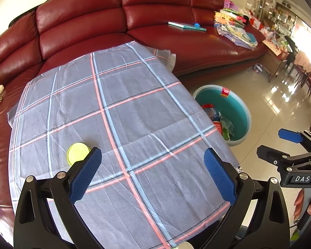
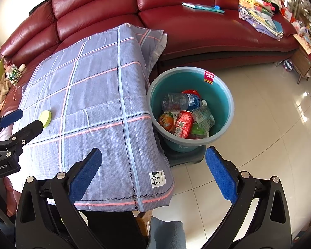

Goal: Collect trash

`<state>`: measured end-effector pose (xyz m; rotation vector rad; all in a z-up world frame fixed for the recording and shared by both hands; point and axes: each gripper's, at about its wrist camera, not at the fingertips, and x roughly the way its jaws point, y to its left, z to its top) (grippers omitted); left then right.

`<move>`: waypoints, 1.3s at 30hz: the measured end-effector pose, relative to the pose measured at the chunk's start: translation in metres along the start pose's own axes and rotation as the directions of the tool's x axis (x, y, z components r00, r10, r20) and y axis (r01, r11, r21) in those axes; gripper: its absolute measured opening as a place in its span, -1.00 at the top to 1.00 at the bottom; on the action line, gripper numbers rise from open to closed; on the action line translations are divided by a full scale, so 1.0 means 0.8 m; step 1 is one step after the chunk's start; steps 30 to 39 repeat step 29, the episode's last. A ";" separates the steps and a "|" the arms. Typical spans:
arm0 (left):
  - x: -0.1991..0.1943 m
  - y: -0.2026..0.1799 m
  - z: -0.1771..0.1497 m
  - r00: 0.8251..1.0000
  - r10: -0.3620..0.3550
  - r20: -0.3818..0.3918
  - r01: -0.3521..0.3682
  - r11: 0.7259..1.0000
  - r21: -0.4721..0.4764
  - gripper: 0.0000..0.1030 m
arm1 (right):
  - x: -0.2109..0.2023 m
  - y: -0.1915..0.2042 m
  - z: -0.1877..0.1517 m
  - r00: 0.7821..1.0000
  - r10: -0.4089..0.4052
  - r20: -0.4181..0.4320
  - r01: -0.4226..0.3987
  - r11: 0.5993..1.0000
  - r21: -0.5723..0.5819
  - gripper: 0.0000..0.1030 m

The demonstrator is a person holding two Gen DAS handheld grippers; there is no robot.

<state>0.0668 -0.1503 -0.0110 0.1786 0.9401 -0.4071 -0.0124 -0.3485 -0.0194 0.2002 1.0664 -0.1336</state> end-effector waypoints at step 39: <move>0.012 0.004 -0.008 1.000 0.006 -0.029 -0.007 1.000 -0.017 -0.92 | 0.001 -0.005 -0.001 1.000 -0.014 -0.002 0.014 1.000 0.009 -0.87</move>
